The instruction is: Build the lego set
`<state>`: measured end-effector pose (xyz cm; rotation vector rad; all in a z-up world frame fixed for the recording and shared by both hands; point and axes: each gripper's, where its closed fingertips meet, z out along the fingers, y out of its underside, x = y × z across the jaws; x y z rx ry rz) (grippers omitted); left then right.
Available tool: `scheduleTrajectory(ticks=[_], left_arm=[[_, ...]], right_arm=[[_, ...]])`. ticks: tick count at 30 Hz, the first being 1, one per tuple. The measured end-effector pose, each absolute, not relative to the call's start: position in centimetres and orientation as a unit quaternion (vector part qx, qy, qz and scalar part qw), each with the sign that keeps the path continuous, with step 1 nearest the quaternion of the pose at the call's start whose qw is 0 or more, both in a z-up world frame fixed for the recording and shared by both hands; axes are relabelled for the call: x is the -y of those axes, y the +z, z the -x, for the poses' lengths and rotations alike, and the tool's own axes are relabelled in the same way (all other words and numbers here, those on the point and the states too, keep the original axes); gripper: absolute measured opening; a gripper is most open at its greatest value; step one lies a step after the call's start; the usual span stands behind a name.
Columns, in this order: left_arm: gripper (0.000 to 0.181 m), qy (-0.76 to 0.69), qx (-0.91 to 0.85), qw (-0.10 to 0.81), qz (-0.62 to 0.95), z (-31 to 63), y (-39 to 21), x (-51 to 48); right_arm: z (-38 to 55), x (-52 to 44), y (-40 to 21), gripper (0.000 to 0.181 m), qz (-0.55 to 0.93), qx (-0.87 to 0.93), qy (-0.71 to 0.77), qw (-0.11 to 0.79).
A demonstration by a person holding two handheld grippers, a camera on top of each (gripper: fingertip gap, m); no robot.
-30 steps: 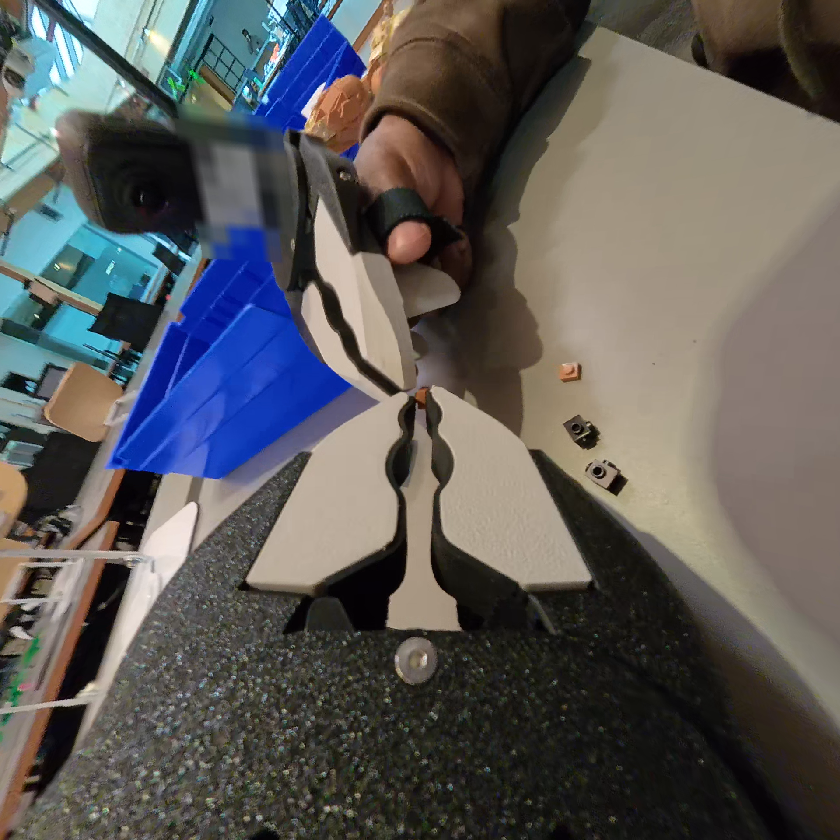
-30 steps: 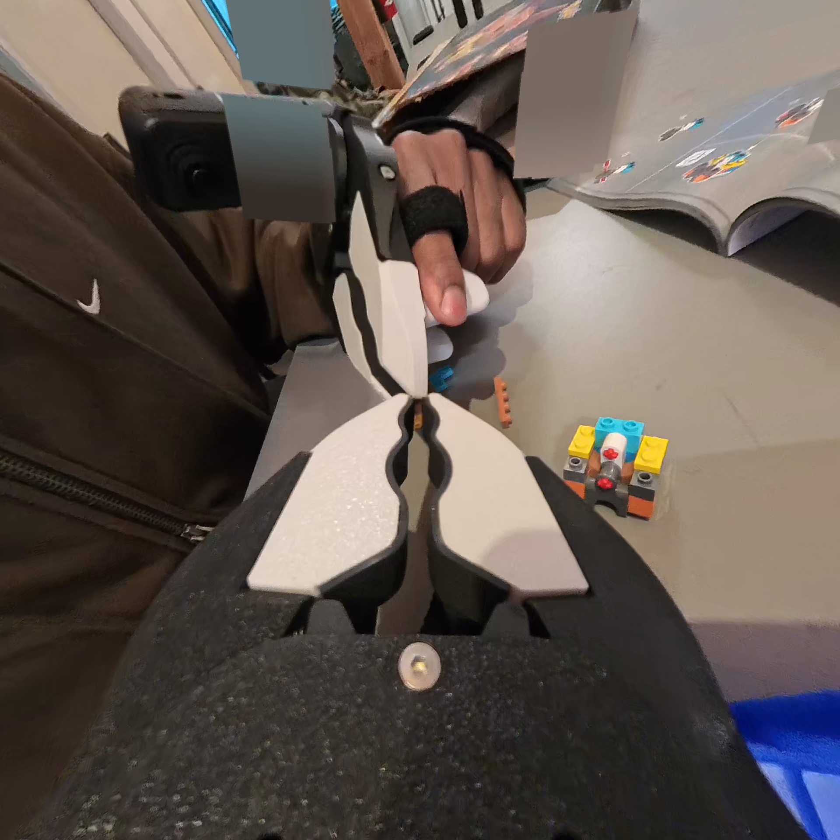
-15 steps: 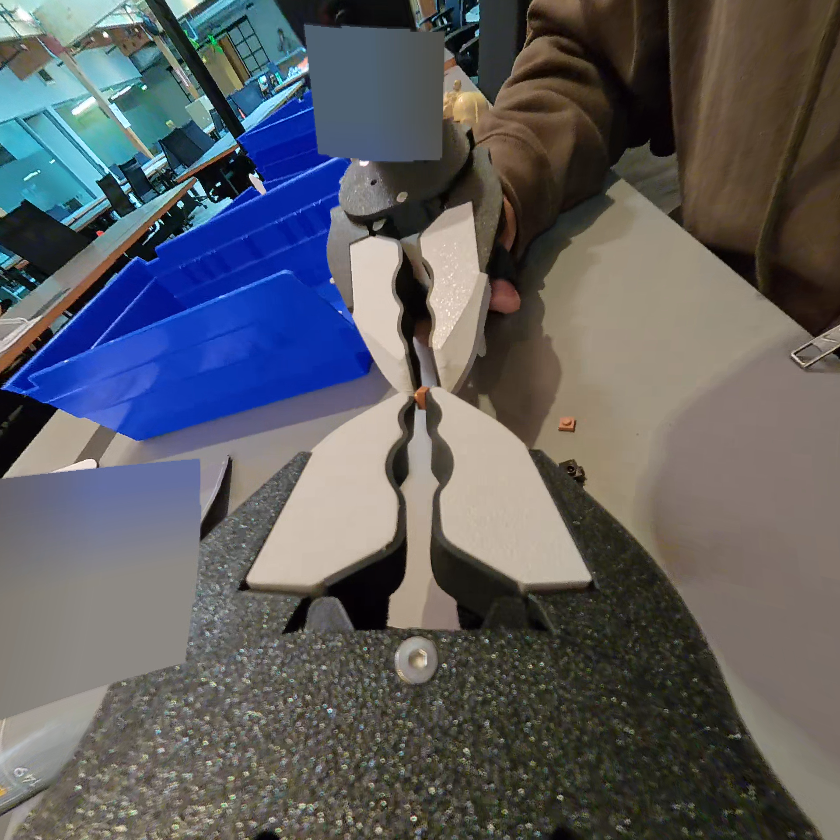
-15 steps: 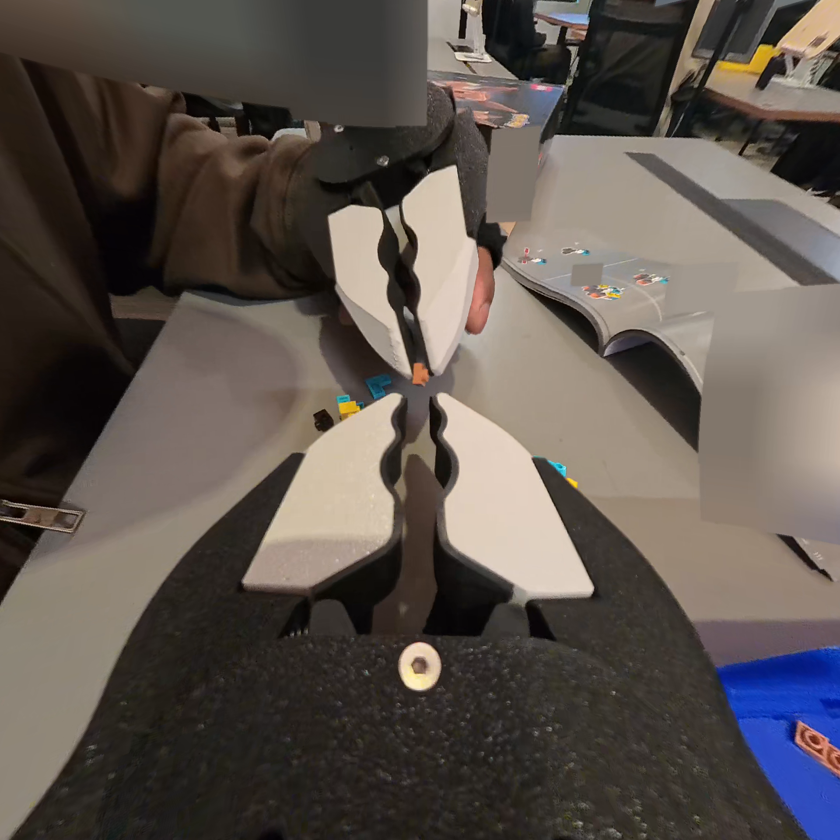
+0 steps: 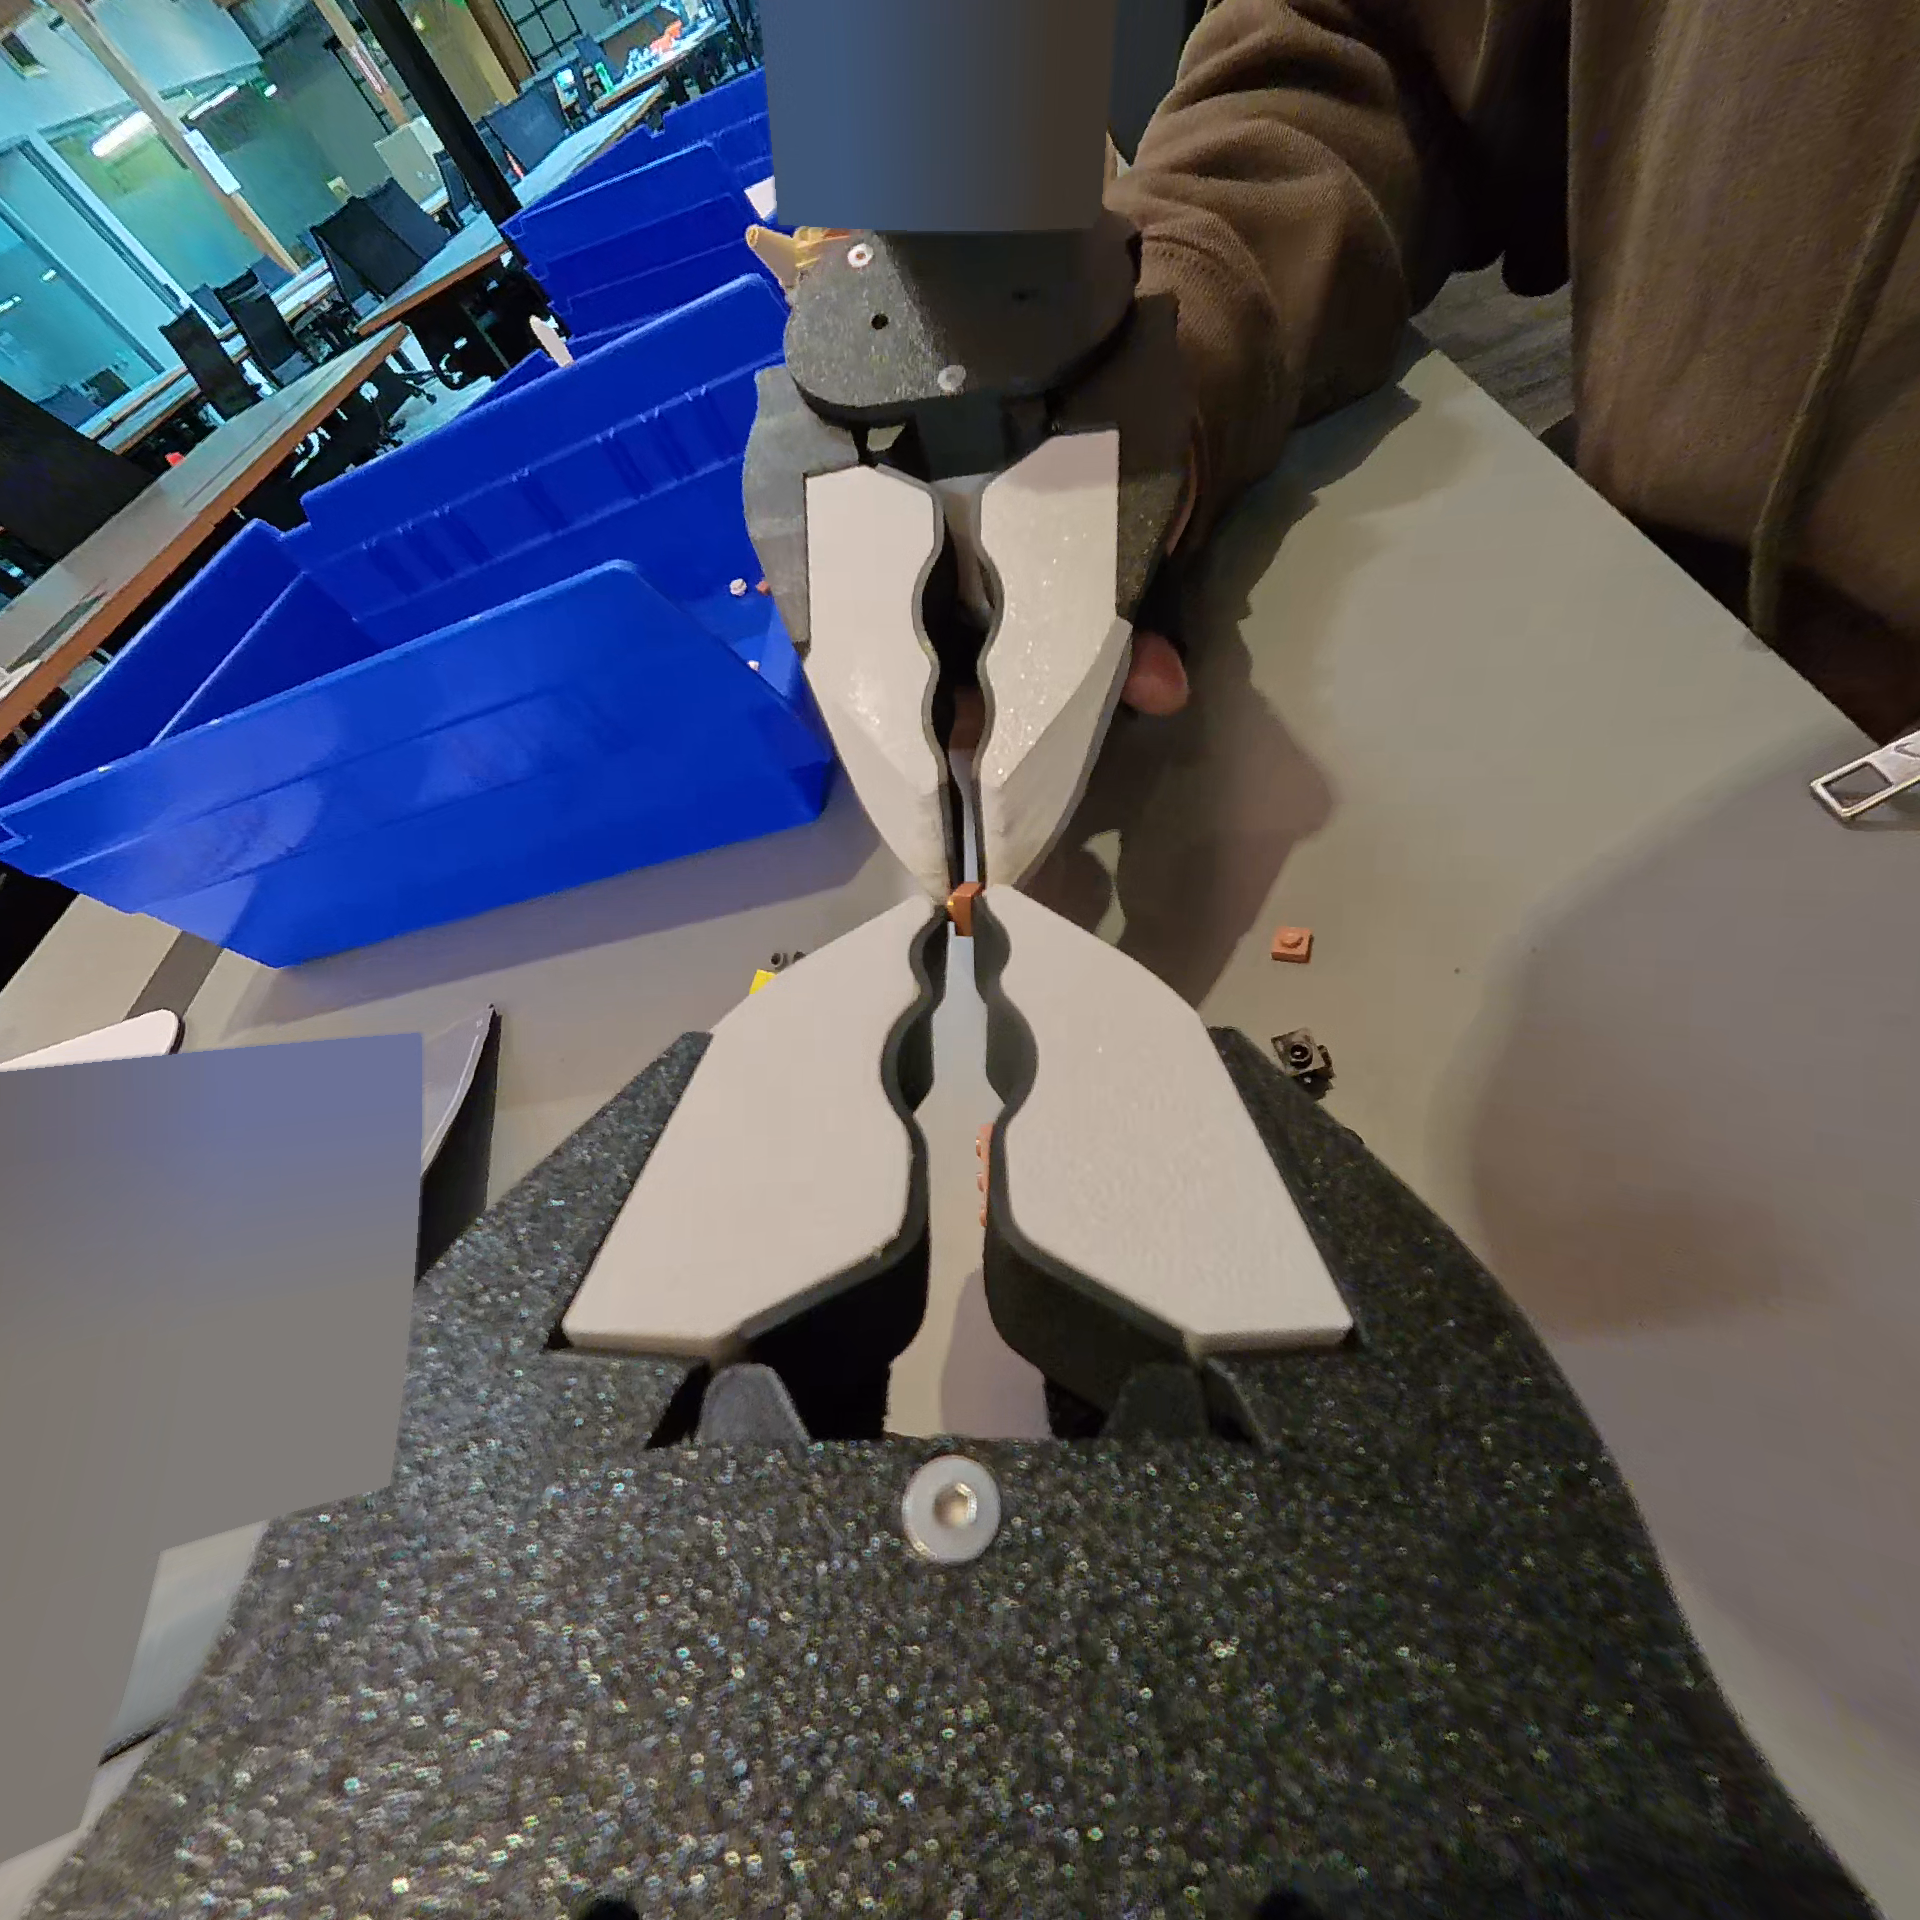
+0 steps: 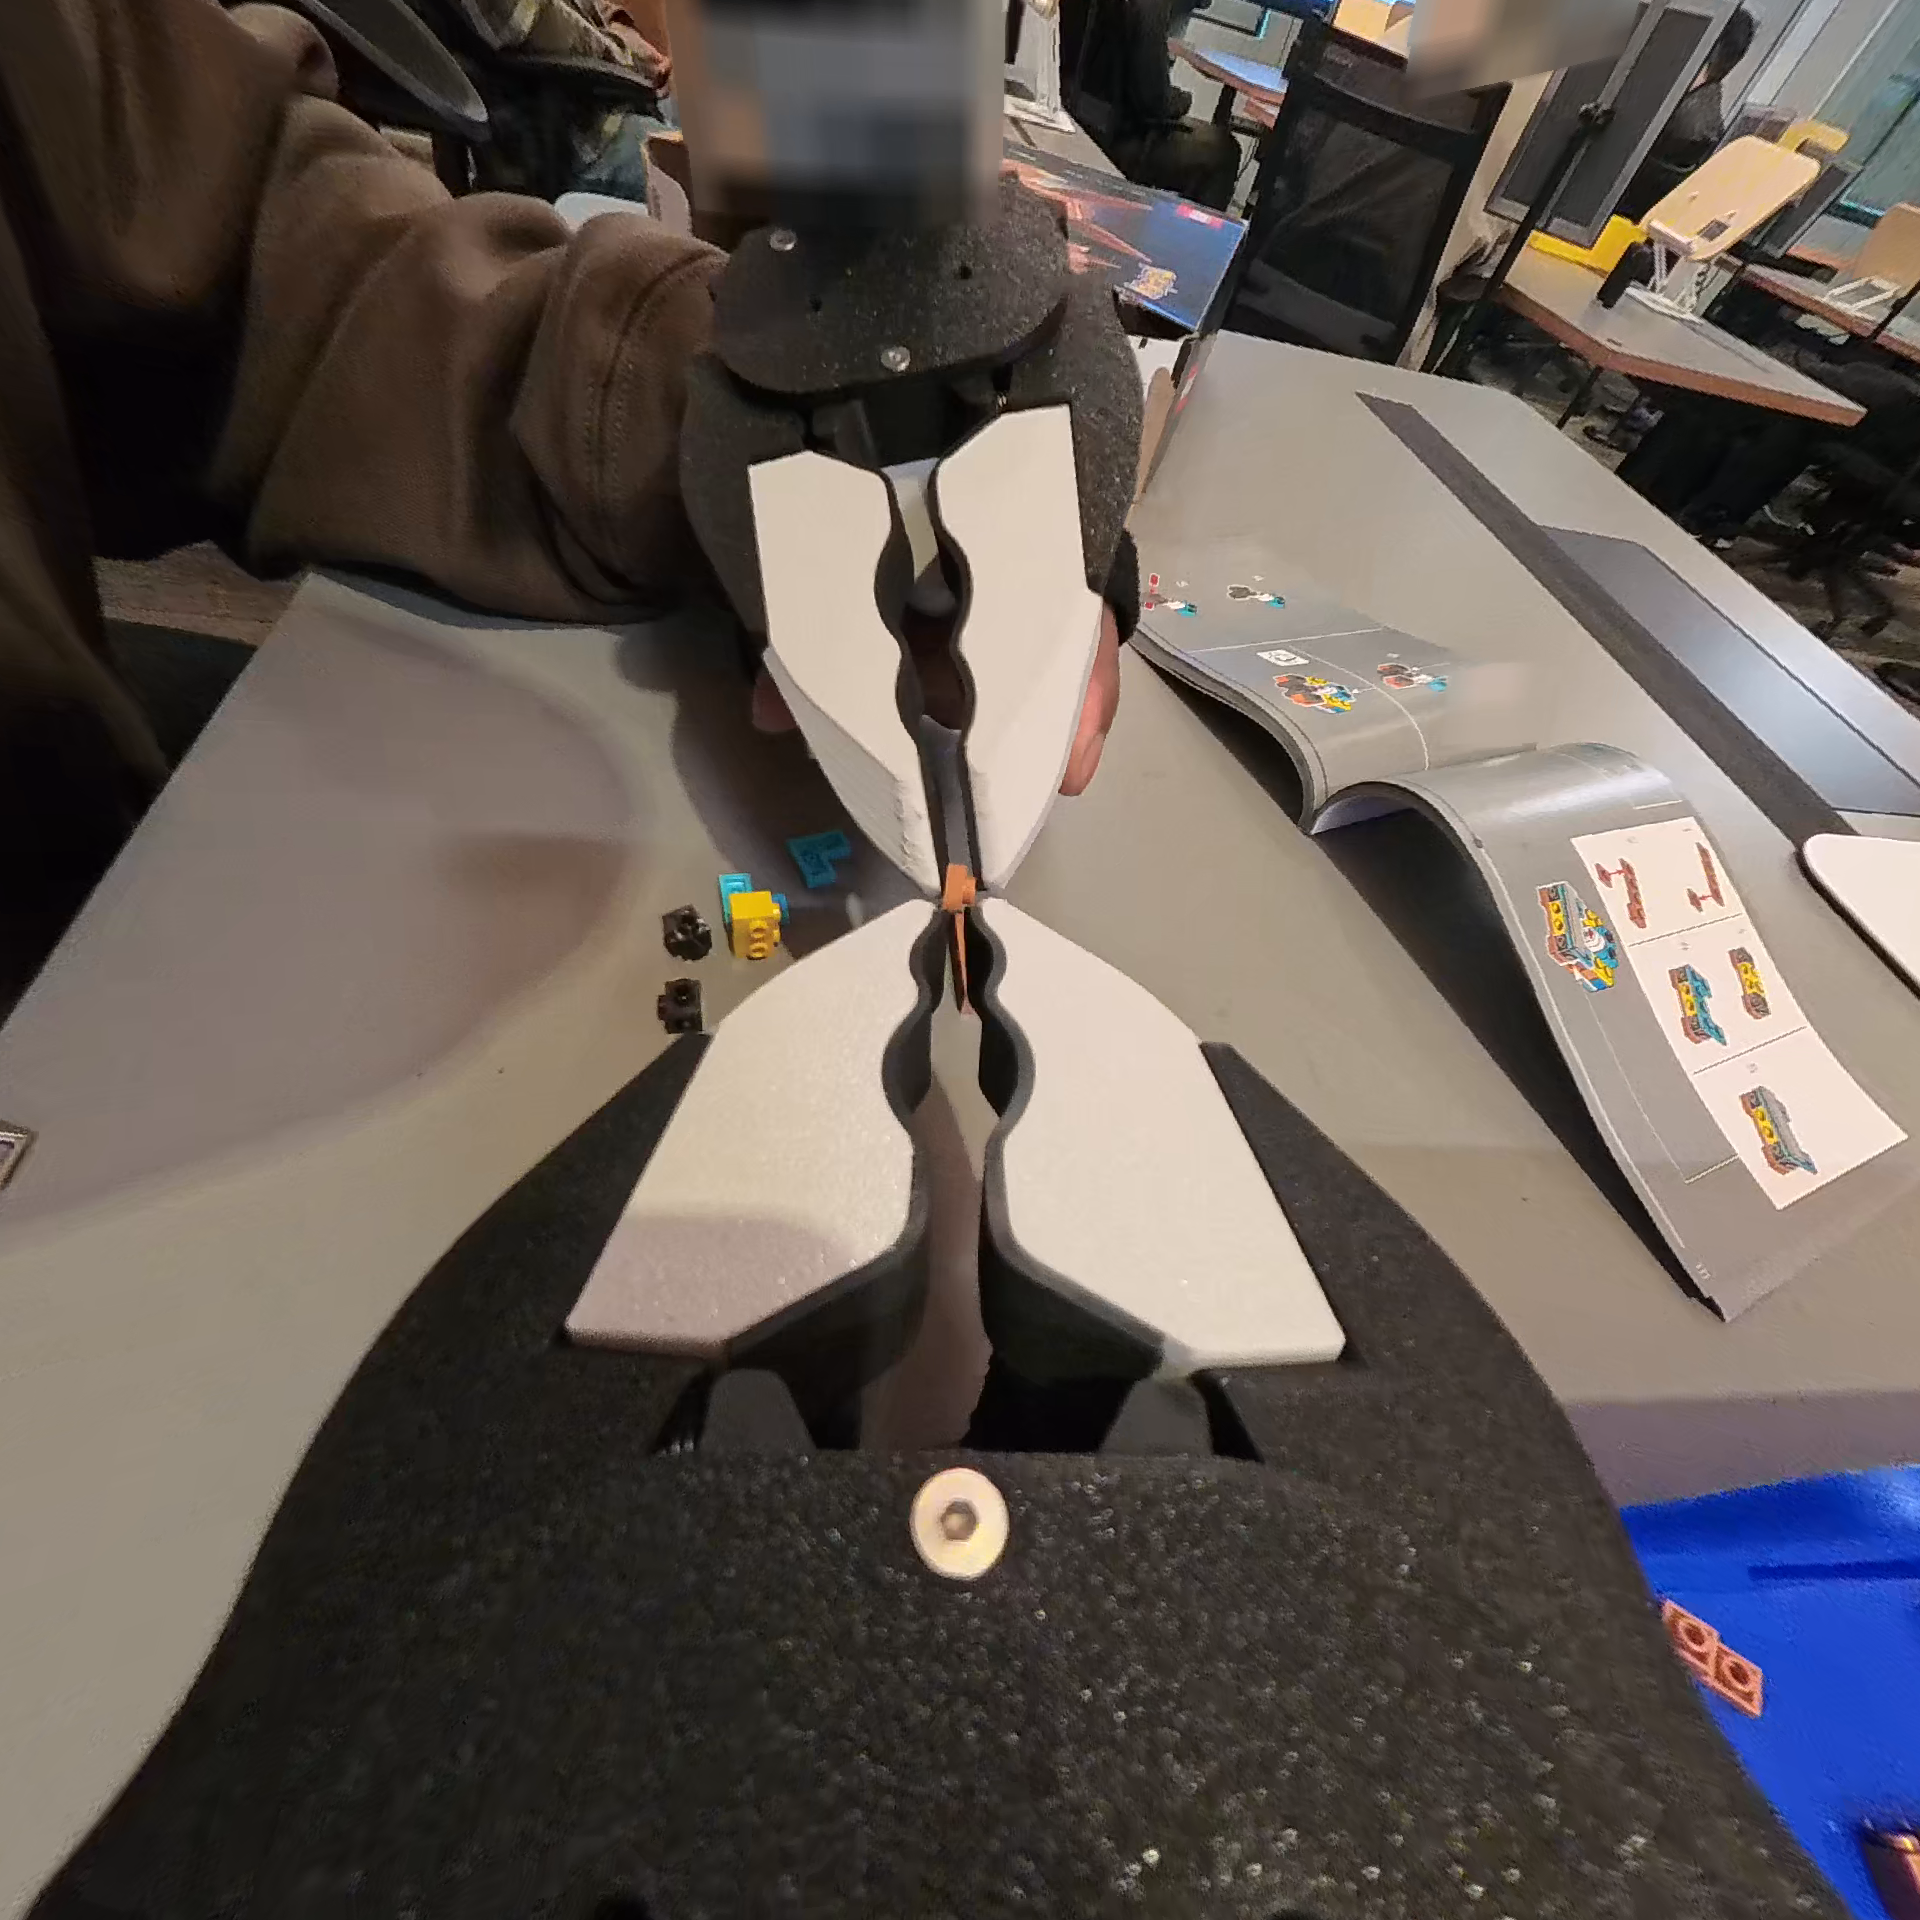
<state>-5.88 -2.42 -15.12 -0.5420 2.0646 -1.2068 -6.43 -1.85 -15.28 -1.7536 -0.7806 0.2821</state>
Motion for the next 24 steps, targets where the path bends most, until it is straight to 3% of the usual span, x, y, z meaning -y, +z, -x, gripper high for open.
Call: scheduleTrajectory(ticks=[24], left_arm=[[0.004, -0.457, -0.797, 0.333, 0.21, 5.9, -15.33, 2.55]], right_arm=[[6.63, 2.02, -15.19, 0.004, 0.739, 0.341, 0.119, 0.569]])
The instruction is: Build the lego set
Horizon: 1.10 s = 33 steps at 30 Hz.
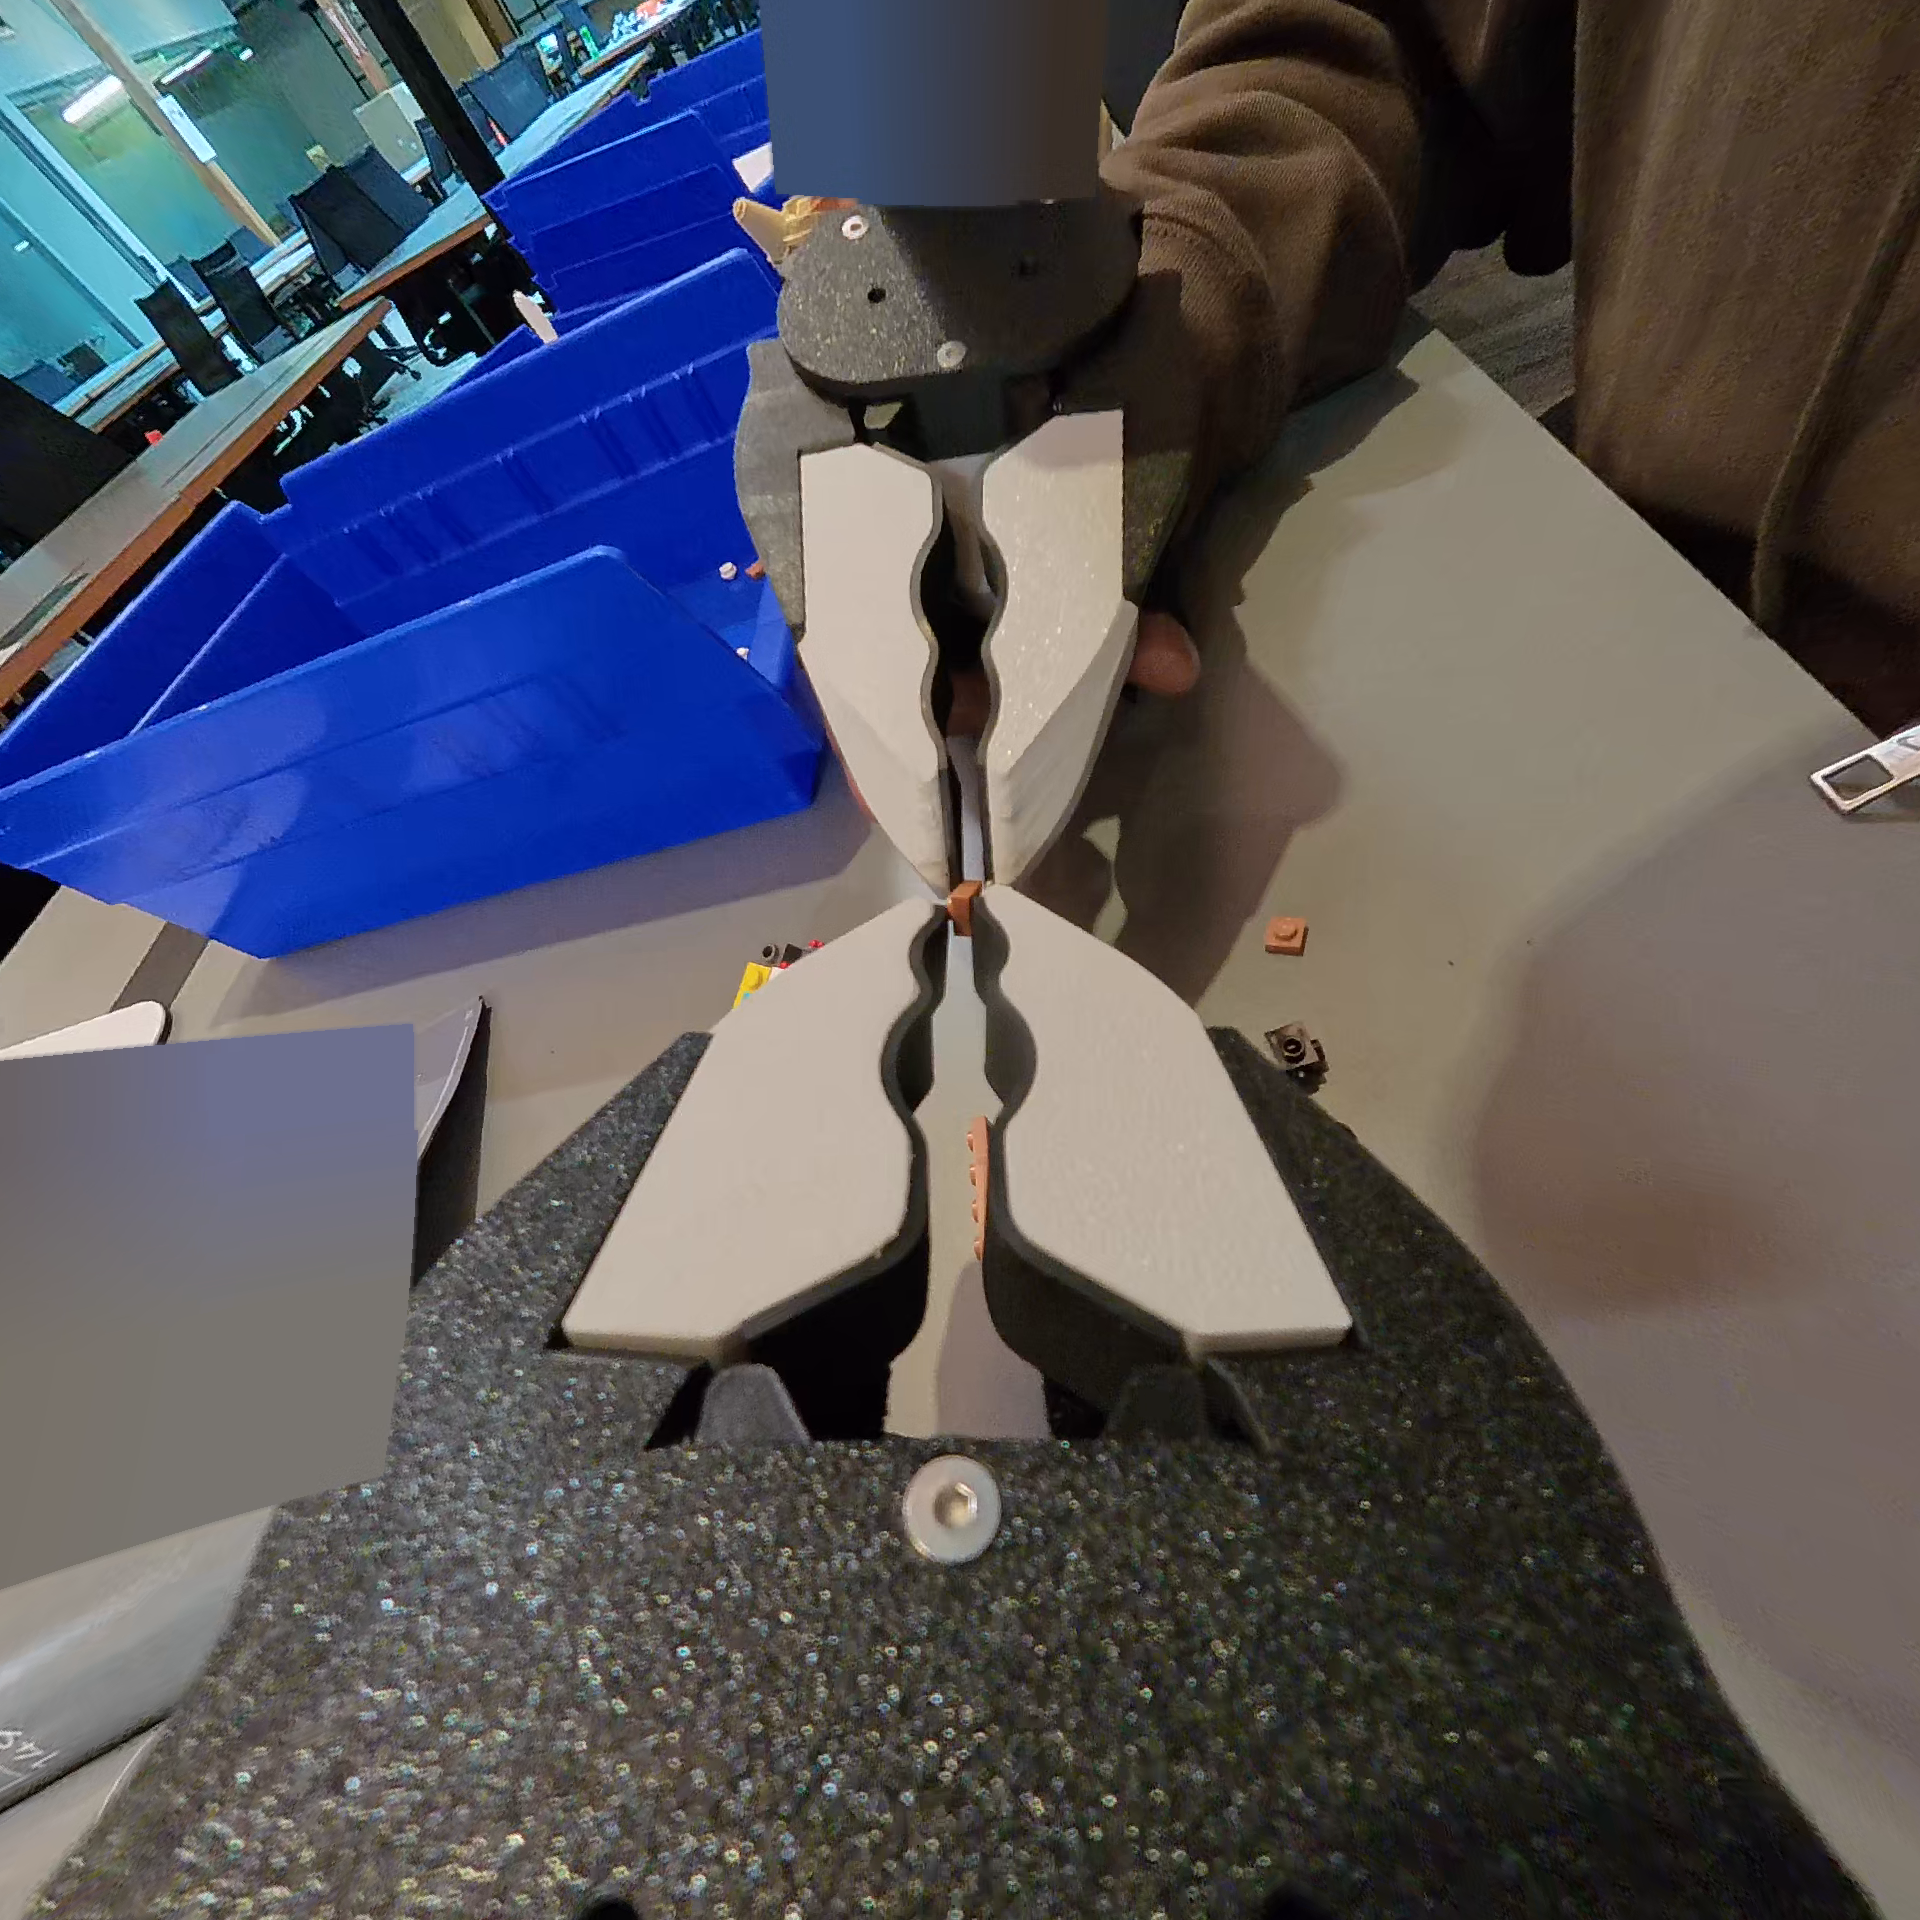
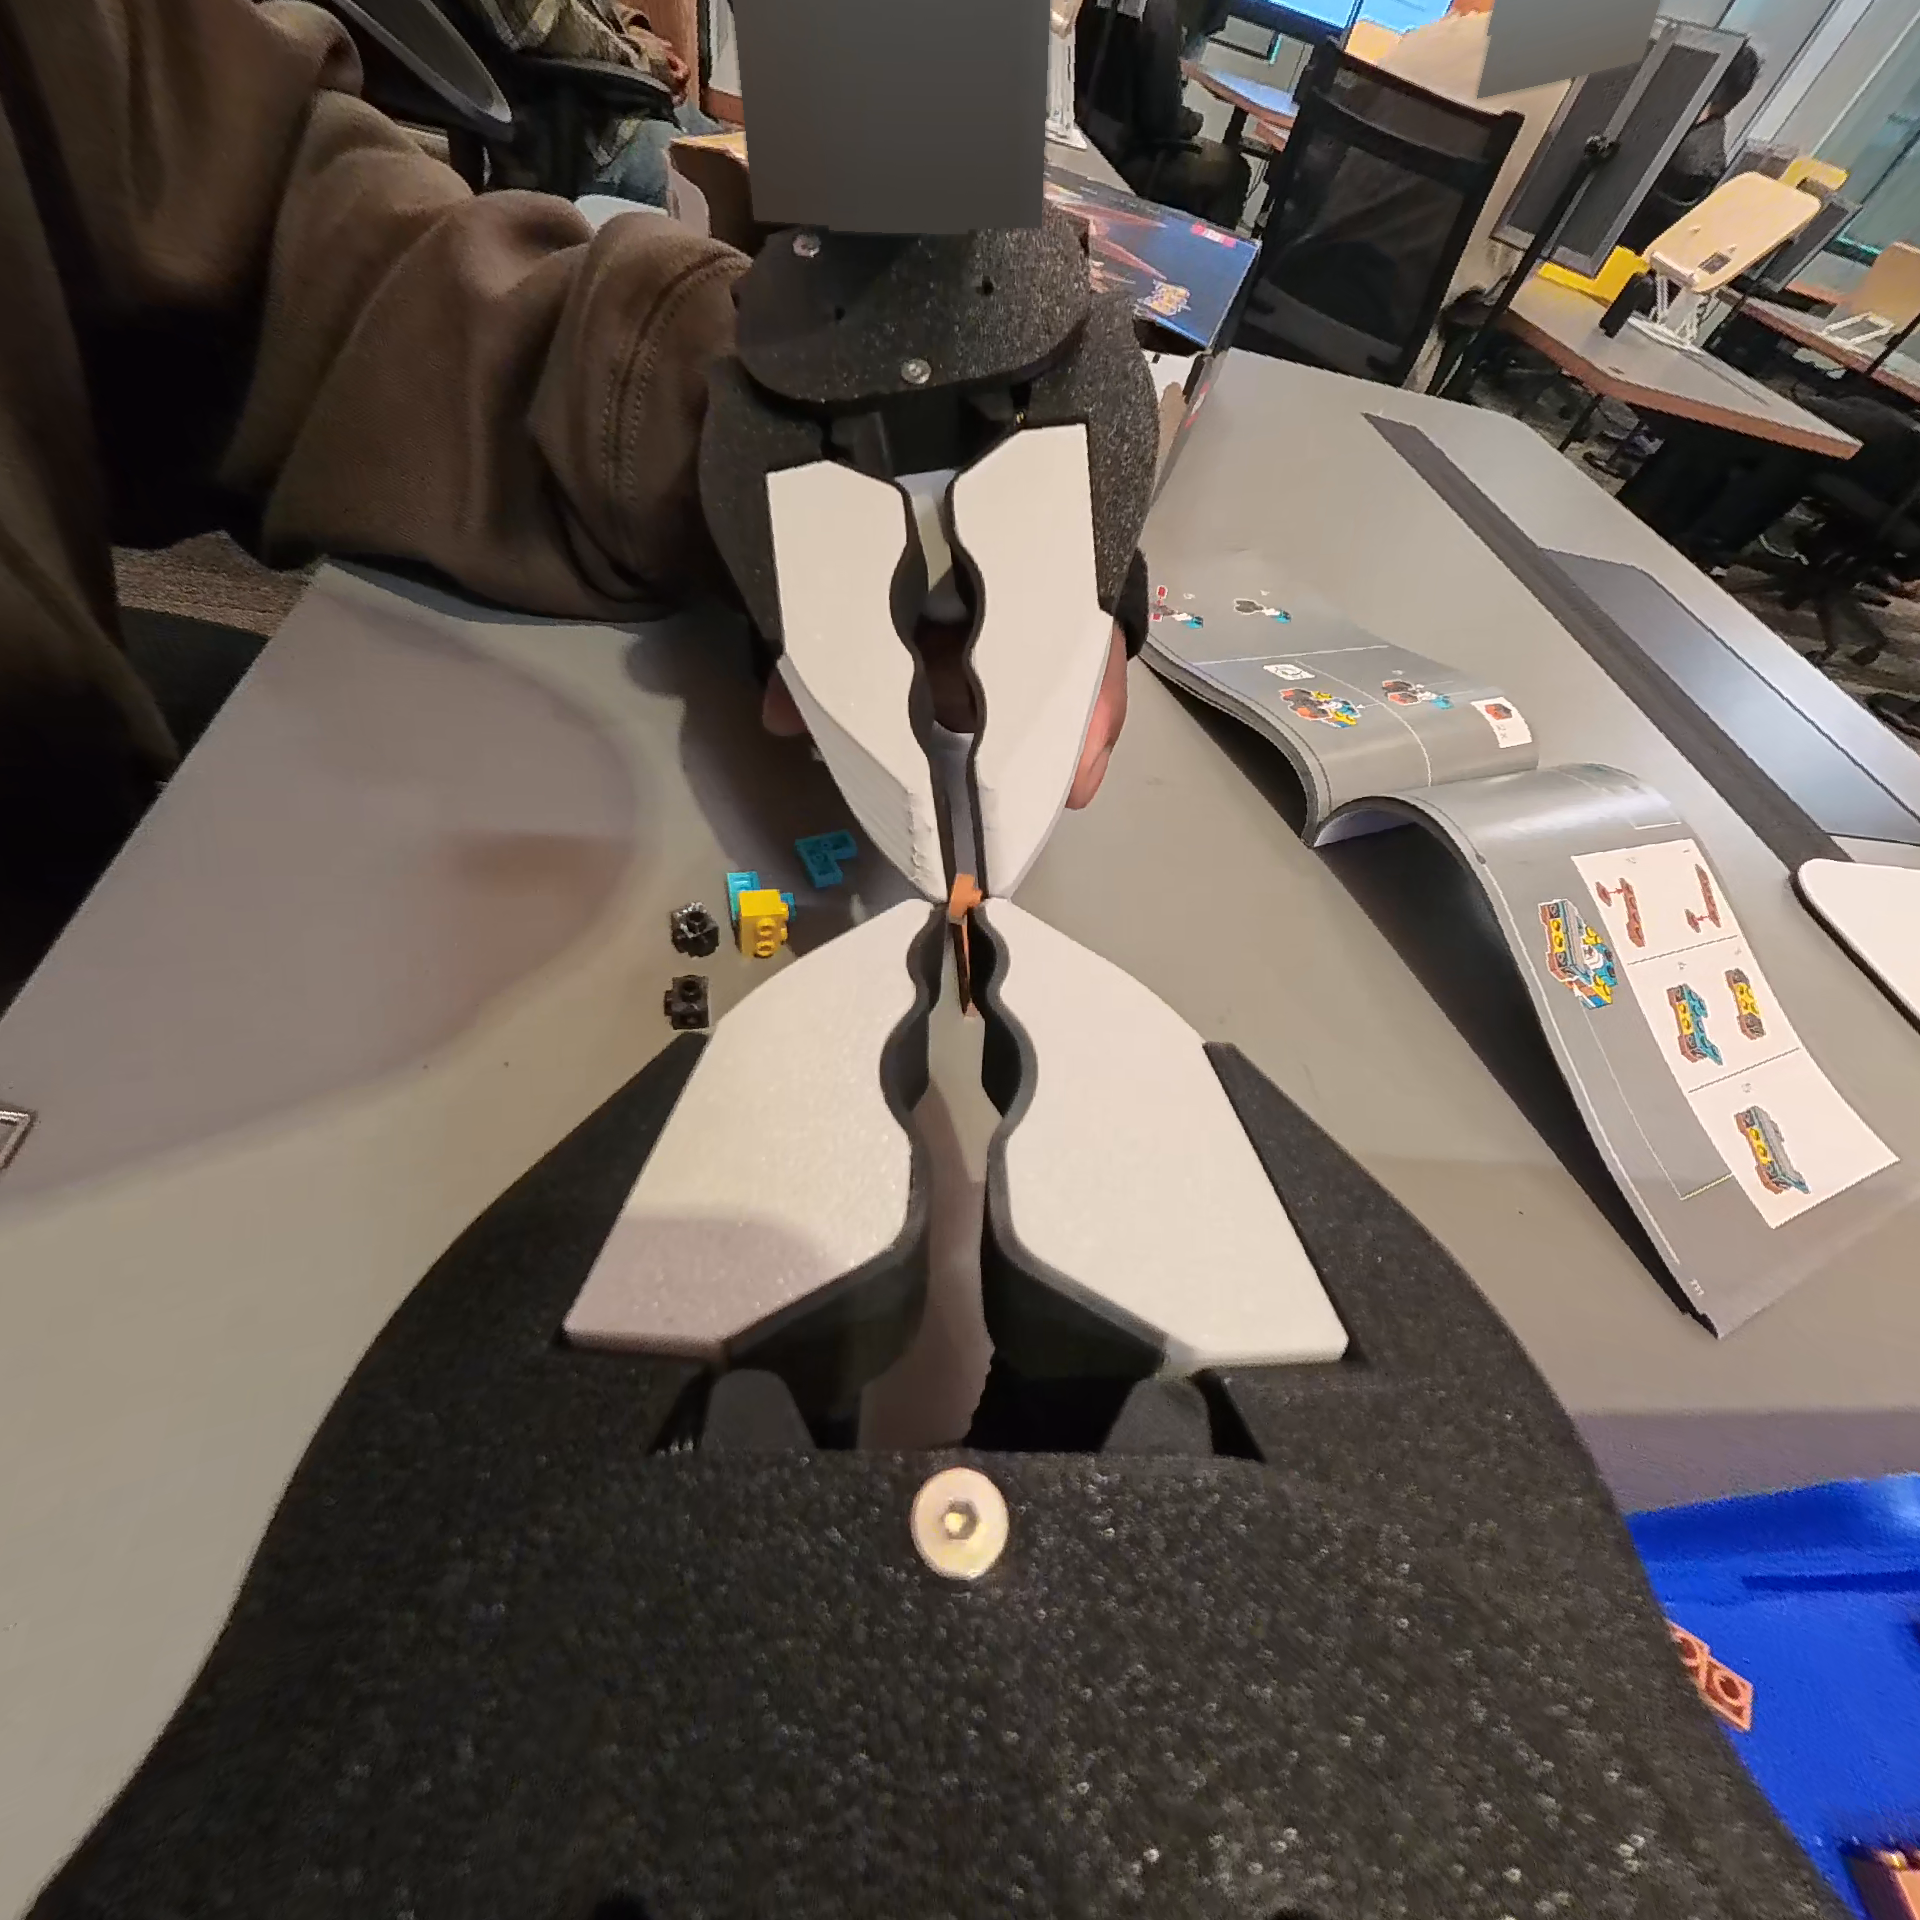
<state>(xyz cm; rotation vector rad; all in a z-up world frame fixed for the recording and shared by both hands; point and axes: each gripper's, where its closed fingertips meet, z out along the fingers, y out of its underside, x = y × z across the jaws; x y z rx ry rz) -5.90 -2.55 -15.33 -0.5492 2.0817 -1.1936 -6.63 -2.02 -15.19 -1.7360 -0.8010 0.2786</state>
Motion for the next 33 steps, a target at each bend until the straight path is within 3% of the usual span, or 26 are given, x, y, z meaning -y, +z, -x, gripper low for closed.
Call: scheduleTrajectory(ticks=[13, 16, 20, 26, 33], left_arm=[[0.008, -0.448, -0.809, 0.319, 0.207, 6.2, -15.9, 2.5], [0.02, -0.391, -0.834, 0.307, 0.24, 6.1, -17.5, 0.7], [0.021, -0.322, -0.868, 0.269, 0.266, 6.4, -20.3, -0.6], [0.005, -0.313, -0.873, 0.231, 0.294, 6.6, -21.1, -0.5], [0.003, -0.317, -0.868, 0.221, 0.313, 6.2, -21.2, 0.0]], right_arm=[[6.9, 2.2, -15.8, 0.003, 0.748, 0.352, 0.114, 0.551], [6.9, 2.2, -16.0, 0.003, 0.752, 0.353, 0.117, 0.545], [6.6, 2.1, -16.6, 0.003, 0.767, 0.348, 0.118, 0.526], [6.7, 2.0, -17.6, 0.003, 0.785, 0.353, 0.115, 0.496], [6.8, 2.0, -19.4, 0.003, 0.819, 0.358, 0.114, 0.434]])
